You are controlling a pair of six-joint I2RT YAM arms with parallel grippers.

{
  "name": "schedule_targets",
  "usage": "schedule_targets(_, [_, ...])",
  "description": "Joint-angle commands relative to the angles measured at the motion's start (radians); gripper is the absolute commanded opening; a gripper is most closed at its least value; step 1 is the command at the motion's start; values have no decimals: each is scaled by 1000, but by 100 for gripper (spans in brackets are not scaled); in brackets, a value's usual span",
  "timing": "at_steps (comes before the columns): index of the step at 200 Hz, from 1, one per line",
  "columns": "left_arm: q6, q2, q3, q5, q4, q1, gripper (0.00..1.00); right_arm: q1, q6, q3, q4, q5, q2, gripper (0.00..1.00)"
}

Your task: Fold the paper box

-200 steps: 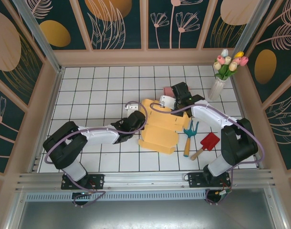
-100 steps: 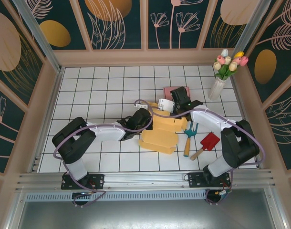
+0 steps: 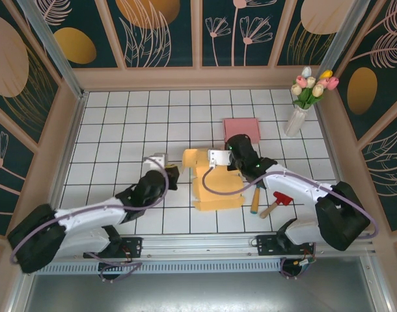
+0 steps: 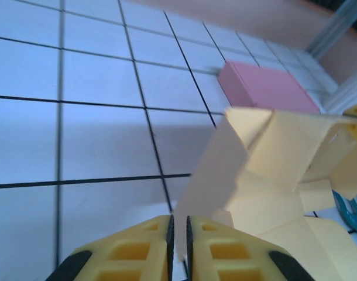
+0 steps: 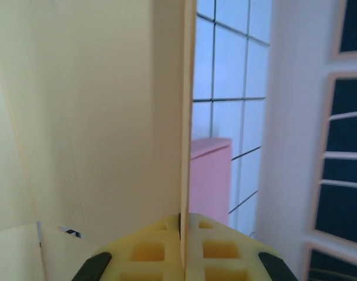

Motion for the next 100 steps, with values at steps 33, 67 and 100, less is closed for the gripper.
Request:
schedule_targets(33, [52, -168, -165, -126, 87, 4, 21, 101, -213, -132, 359, 139, -30, 0])
schedule_targets(67, [98, -137, -152, -130, 90, 3, 23, 131, -202, -139, 445, 131, -12, 0])
schedule_targets(100, [118, -83, -143, -145, 94, 3, 24, 163, -149, -114, 438, 139, 38, 0])
